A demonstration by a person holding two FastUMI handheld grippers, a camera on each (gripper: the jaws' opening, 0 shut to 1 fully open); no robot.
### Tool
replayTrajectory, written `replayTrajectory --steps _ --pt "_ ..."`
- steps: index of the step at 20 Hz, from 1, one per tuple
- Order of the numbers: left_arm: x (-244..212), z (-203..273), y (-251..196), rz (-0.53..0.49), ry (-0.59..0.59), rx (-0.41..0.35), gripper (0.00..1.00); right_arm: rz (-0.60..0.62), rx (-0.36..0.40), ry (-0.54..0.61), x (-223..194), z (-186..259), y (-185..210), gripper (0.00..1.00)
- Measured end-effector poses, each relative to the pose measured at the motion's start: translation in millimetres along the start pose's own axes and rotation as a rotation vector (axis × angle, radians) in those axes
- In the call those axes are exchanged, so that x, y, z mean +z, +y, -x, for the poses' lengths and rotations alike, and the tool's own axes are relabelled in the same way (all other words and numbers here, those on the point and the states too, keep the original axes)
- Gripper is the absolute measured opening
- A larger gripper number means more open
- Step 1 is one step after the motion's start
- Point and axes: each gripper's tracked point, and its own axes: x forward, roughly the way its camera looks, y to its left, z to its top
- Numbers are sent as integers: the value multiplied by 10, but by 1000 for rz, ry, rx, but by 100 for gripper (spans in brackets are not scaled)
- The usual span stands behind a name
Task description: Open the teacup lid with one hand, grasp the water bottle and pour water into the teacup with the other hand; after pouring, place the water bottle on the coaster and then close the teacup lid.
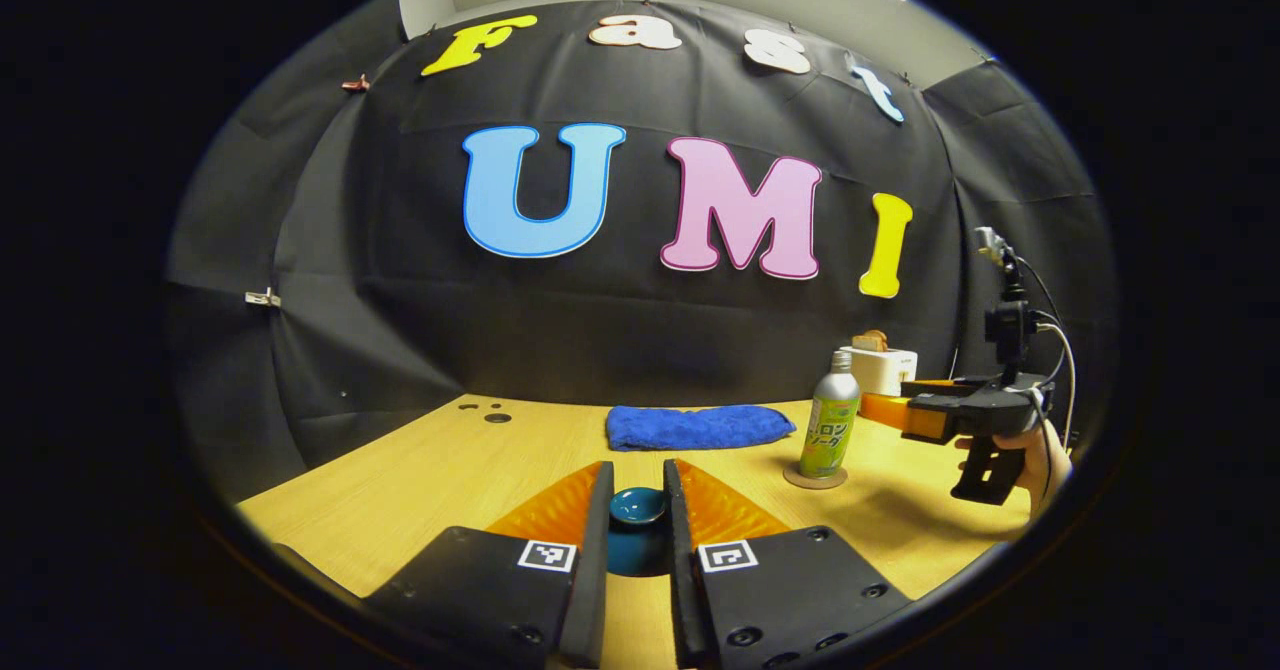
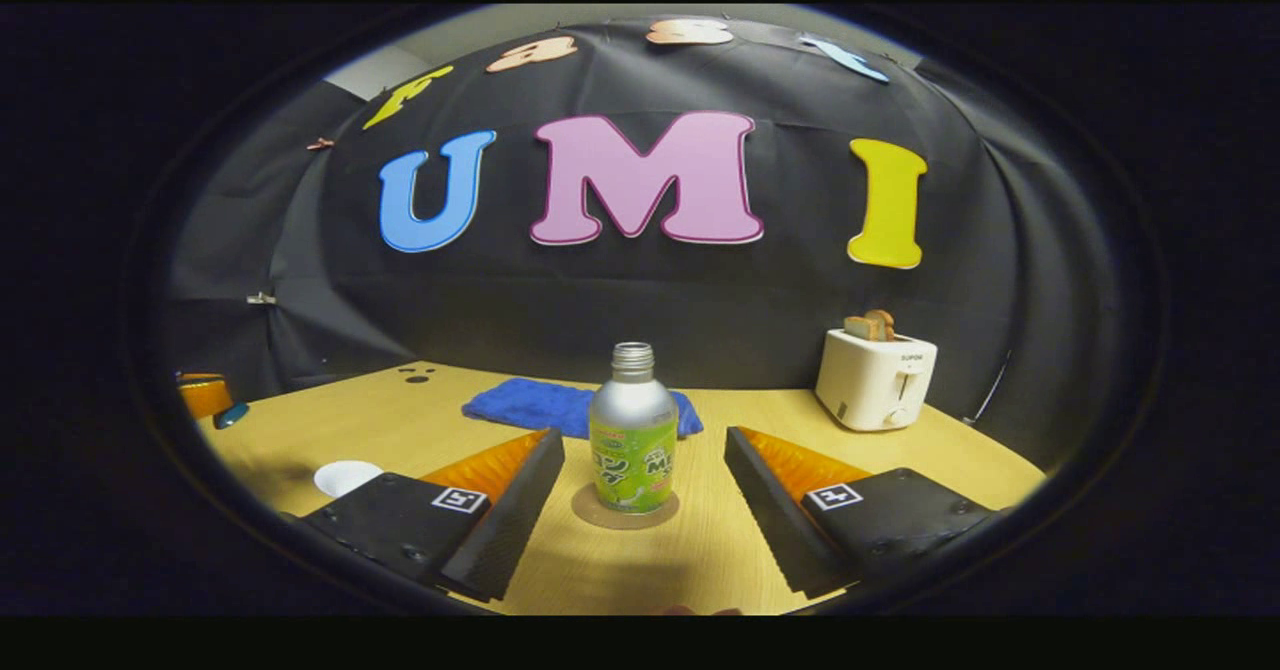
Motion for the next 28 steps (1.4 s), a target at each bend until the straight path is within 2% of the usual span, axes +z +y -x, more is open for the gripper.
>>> replayTrajectory --steps 7,10,13,14,19,21,22,23,28 --pt "-169 -374 -245 -1 39 -35 30 -45 14 -16 62 430 -164 100" --pt "-327 -541 -334 -59 69 -20 30 -64 1 -17 6 520 -303 100" --pt "-538 -724 -477 -74 110 -32 30 -86 -14 -18 -67 586 -415 100" --pt "-610 -792 -519 -84 126 -33 33 -90 -7 -19 -86 609 -413 100" --pt "-810 -952 -564 -88 186 -34 30 -67 -4 -10 -165 656 -427 99" --pt "-891 -965 -568 -92 216 -33 33 -70 3 -7 -180 657 -388 100" --pt "-898 -971 -555 -98 217 -29 30 -72 15 0 -200 658 -343 99" --pt "-890 -972 -553 -104 220 -27 33 -73 25 3 -215 657 -306 99" --pt "-913 -958 -572 -124 229 -32 31 -39 47 26 -351 620 -172 100"
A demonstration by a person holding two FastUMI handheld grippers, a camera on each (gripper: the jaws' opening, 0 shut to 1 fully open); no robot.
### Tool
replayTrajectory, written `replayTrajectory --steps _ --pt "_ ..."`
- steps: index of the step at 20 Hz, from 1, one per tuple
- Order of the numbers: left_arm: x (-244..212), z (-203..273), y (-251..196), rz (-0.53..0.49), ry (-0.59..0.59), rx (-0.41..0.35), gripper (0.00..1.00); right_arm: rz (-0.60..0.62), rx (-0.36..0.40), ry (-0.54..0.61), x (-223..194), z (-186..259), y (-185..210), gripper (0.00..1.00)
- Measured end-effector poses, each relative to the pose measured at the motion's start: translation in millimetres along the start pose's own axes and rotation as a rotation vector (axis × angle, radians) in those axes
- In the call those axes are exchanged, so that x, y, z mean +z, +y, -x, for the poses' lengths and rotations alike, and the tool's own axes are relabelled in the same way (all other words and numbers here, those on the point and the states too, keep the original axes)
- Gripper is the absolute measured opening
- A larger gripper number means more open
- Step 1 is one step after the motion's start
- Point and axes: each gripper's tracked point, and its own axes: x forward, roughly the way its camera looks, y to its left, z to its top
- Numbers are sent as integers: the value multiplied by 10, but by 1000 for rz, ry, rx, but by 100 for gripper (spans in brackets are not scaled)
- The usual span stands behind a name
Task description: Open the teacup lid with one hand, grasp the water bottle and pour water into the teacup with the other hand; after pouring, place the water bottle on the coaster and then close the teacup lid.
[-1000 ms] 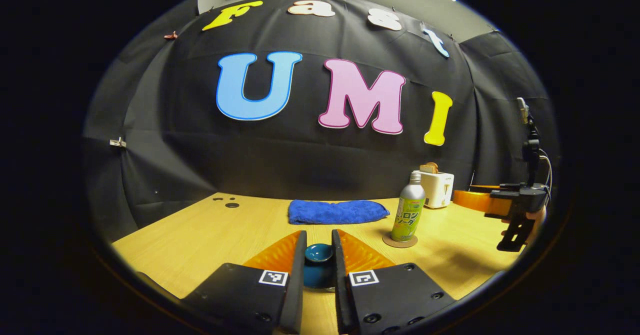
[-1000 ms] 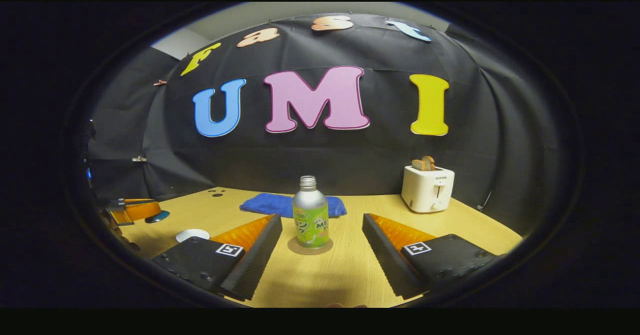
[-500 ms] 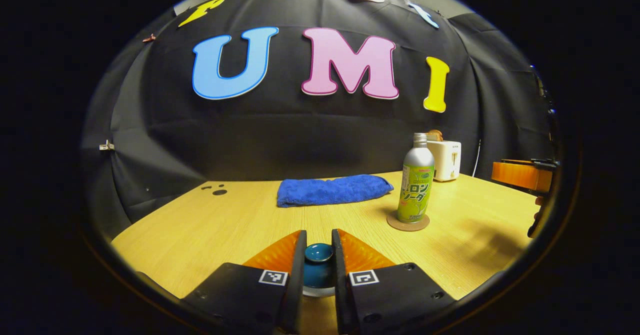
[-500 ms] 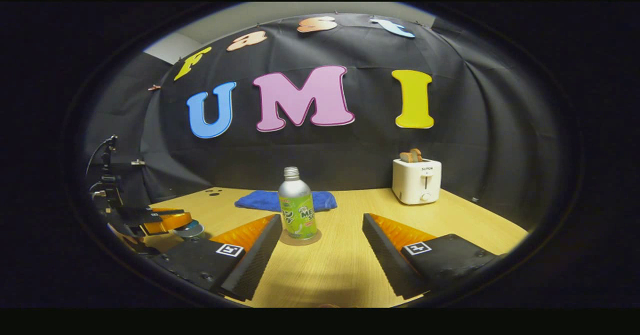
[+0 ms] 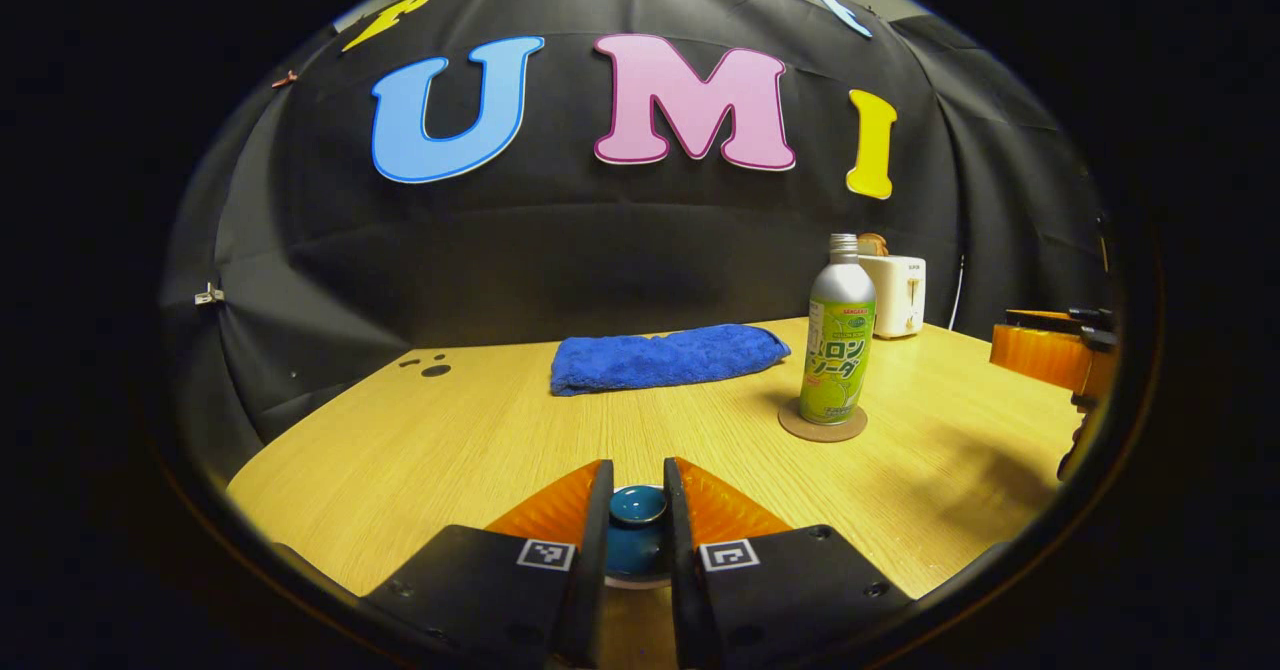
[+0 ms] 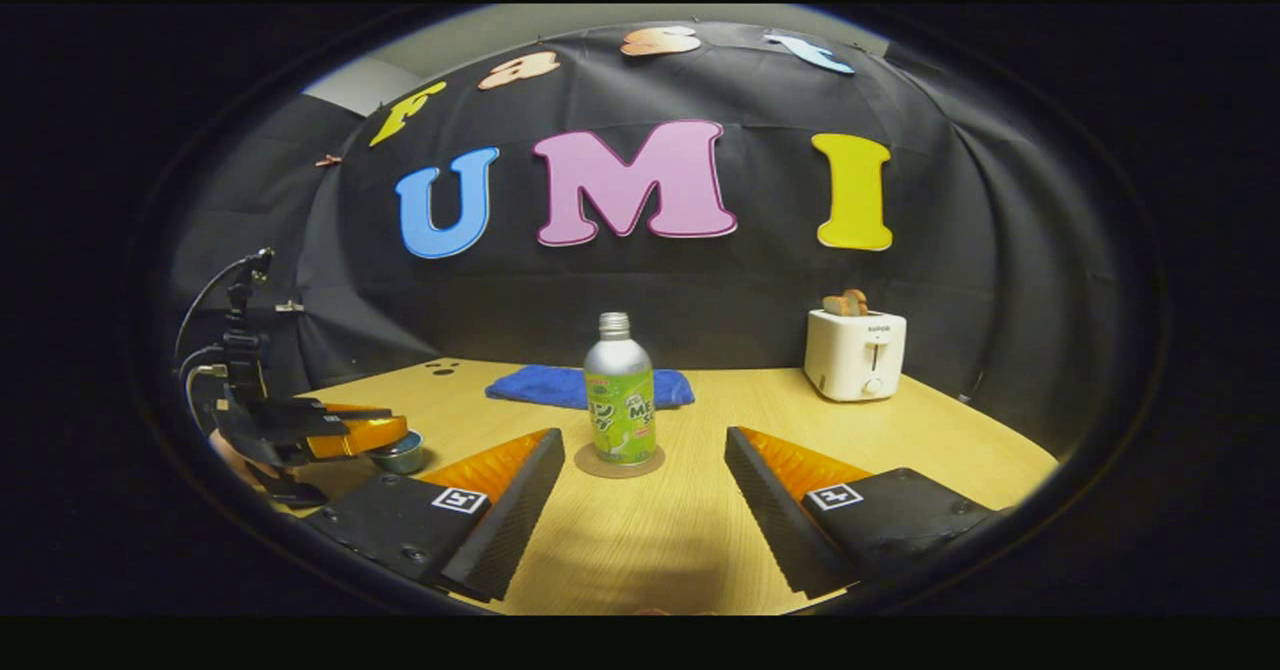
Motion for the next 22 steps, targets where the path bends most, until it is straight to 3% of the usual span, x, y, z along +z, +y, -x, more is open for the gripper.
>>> replayTrajectory --steps 8,9,11,12,14,22 --pt "-11 30 -14 -30 2 4 36 48 21 10 -68 23 129 100" --pt "4 38 -6 -34 0 12 40 44 25 10 -72 28 148 100" --pt "66 92 1 -34 -18 19 58 43 24 14 -73 35 166 100" --pt "112 130 -10 -31 -35 19 76 47 23 11 -67 30 173 100" --pt "201 210 -5 -25 -71 26 99 56 24 7 -50 41 191 100" --pt "680 641 39 0 -203 61 96 45 55 -35 210 167 328 100"
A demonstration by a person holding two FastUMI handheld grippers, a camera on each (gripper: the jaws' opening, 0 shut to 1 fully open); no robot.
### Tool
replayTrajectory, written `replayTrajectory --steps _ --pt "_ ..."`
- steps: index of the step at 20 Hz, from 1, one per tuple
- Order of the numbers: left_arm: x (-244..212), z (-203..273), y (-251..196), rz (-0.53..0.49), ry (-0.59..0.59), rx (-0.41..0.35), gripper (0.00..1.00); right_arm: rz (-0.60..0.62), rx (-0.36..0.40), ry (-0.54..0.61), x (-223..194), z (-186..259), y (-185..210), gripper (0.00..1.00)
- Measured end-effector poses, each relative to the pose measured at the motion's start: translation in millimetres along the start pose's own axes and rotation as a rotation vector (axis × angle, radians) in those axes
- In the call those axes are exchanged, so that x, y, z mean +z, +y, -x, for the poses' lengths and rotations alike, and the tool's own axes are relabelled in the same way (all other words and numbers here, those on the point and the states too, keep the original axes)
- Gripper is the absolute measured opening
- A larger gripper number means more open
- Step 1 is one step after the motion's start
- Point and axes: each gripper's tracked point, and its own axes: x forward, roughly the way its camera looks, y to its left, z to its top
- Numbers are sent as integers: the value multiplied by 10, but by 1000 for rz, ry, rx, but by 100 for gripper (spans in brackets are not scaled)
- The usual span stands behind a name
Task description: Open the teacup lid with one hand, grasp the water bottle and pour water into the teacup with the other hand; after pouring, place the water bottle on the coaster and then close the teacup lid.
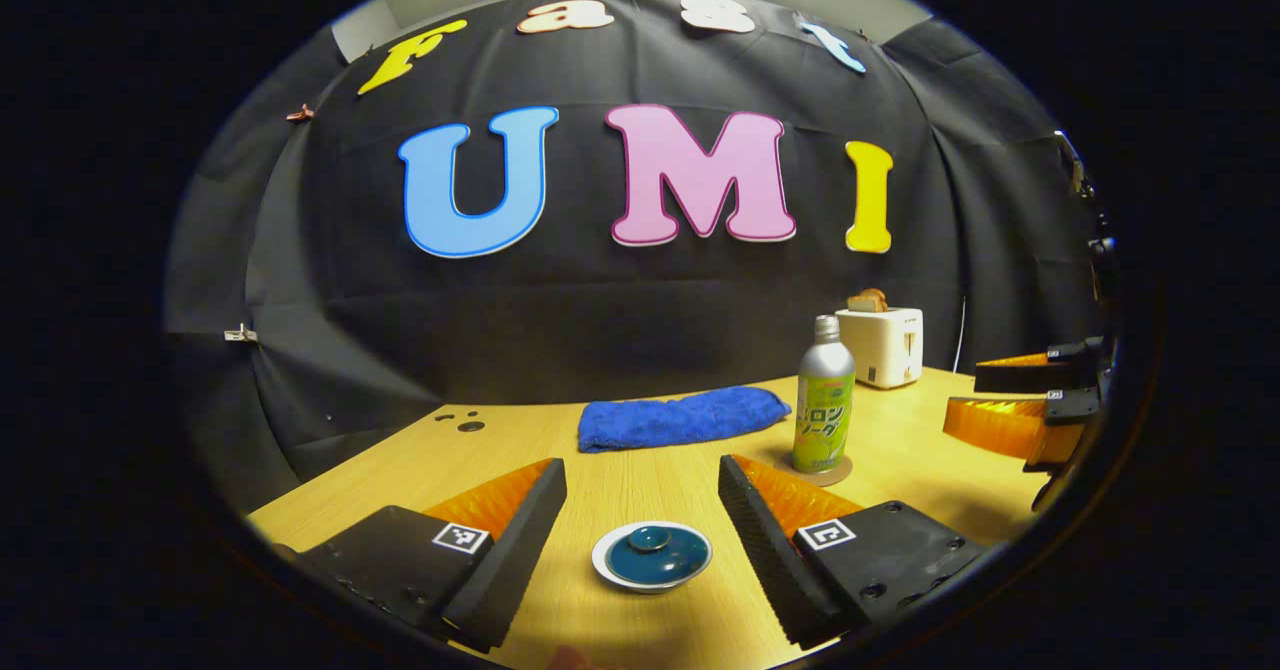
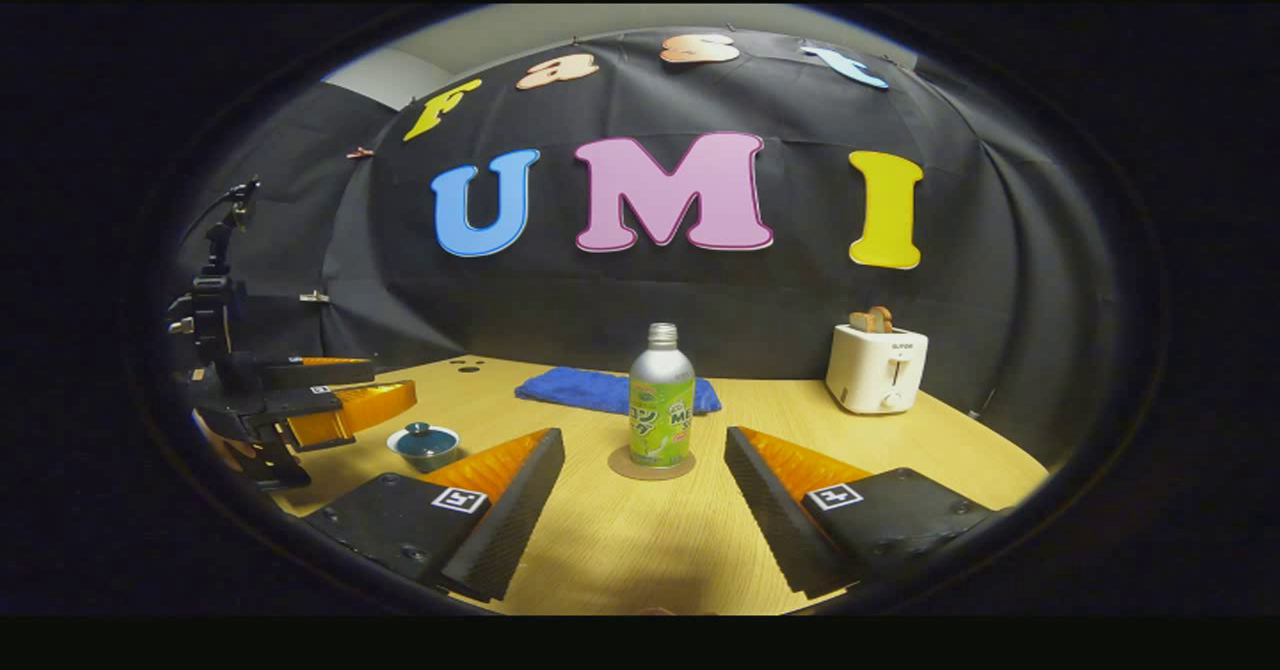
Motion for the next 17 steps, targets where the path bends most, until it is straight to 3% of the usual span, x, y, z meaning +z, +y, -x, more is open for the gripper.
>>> replayTrajectory --steps 7,12,17 --pt "464 524 -115 21 -116 -12 96 26 -16 -49 242 353 41 100" --pt "439 859 -226 39 -127 -34 96 -5 -72 -81 242 758 -54 100" --pt "400 886 -211 74 -106 -30 96 1 -125 -101 261 881 -230 99"
